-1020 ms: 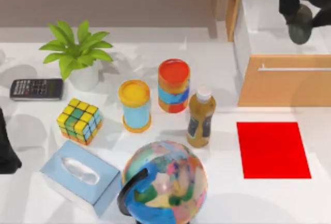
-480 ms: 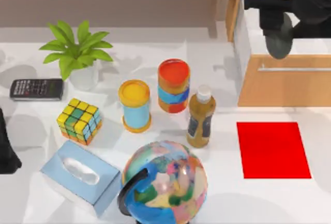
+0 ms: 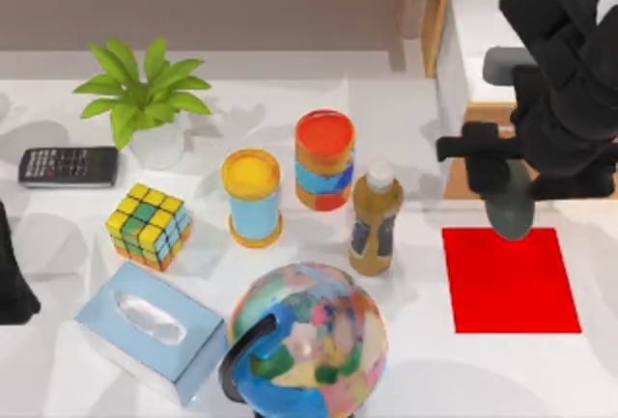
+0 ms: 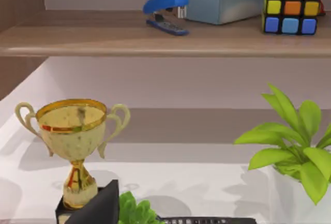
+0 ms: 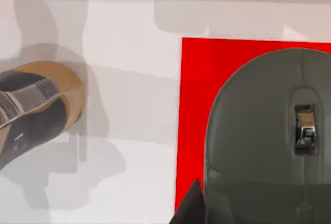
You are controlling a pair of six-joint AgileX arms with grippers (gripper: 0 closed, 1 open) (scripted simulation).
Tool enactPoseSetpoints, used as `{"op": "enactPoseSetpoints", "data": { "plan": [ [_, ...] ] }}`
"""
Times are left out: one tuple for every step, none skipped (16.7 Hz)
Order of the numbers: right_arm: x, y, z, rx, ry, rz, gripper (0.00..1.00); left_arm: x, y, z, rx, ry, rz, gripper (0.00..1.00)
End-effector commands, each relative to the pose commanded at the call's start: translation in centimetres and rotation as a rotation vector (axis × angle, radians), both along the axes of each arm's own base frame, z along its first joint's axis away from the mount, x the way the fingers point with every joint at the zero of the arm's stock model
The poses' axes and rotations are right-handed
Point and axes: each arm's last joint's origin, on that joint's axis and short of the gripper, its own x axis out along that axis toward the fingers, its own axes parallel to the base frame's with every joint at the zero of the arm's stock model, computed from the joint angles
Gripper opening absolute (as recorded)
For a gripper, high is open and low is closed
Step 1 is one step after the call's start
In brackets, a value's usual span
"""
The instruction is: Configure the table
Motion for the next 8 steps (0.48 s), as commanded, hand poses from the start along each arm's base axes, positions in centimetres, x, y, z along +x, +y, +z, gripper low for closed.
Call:
{"op": "enactPoseSetpoints", "data": {
  "plan": [
    [-0.2,-0.1,-1.3,-0.016,0.025,-0.005,0.0,0.0,0.0,0.0,0.0,0.0,0.0,1.0],
    [-0.3,-0.3,-2.6,-0.031,0.048,-0.01,0.0,0.0,0.0,0.0,0.0,0.0,0.0,1.0],
    [-0.5,-0.4,-3.7,-0.045,0.068,-0.016,0.0,0.0,0.0,0.0,0.0,0.0,0.0,1.0],
    [-0.5,-0.6,-4.8,-0.058,0.085,-0.023,0.0,0.0,0.0,0.0,0.0,0.0,0.0,1.0],
    [-0.6,-0.8,-5.7,-0.068,0.099,-0.03,0.0,0.0,0.0,0.0,0.0,0.0,0.0,1.0],
    [-0.5,-0.9,-6.5,-0.076,0.108,-0.037,0.0,0.0,0.0,0.0,0.0,0.0,0.0,1.0],
    [-0.4,-1.0,-7.0,-0.082,0.113,-0.043,0.0,0.0,0.0,0.0,0.0,0.0,0.0,1.0],
    [-0.4,-1.2,-7.4,-0.085,0.116,-0.049,0.0,0.0,0.0,0.0,0.0,0.0,0.0,1.0]
  ]
}}
